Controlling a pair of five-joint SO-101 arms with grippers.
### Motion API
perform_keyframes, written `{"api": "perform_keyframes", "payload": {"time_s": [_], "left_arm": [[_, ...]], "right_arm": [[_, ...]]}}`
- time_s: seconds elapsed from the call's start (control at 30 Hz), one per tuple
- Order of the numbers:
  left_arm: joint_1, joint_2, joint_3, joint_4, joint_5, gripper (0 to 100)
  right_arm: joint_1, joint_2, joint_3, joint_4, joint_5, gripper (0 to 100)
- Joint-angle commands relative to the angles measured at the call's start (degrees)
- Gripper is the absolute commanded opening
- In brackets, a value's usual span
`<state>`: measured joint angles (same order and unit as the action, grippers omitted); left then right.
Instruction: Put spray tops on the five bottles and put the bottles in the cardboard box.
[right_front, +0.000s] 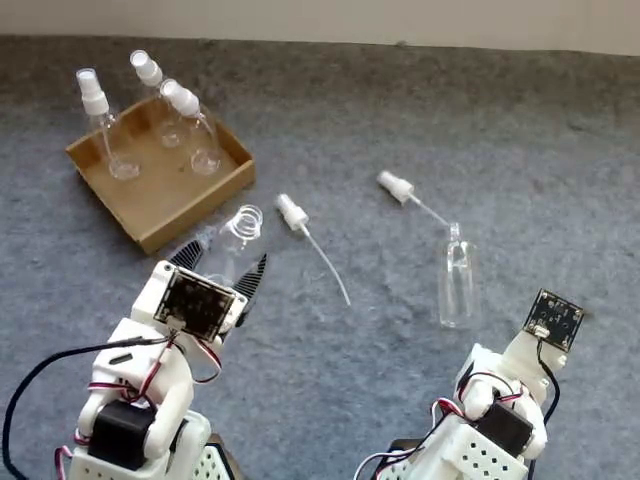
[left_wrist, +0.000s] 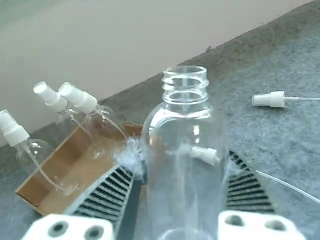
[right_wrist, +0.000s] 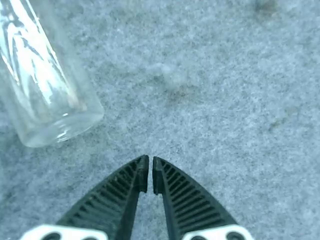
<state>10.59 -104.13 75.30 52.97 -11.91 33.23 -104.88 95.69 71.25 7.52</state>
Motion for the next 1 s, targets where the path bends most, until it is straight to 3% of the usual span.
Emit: {"api": "perform_keyframes", "payload": {"time_s": [0.0,0.17,0.73,0.97], "left_arm": [[0.5,-0.7,0.5,-1.0,9.6,8],[0.5,-0.7,4.4,-7.4,15.7,8],[0.4,-0.7,19.1,-23.2,15.6,9],[-6.3,-0.7,21.8,-30.5,15.8,9]], "right_arm": [[0.2,-0.3,7.7,0.4,0.5,1.9],[0.2,-0.3,7.7,0.4,0.5,1.9],[0.1,-0.3,7.7,0.4,0.5,1.9],[0.1,-0.3,7.7,0.4,0.5,1.9]]}}
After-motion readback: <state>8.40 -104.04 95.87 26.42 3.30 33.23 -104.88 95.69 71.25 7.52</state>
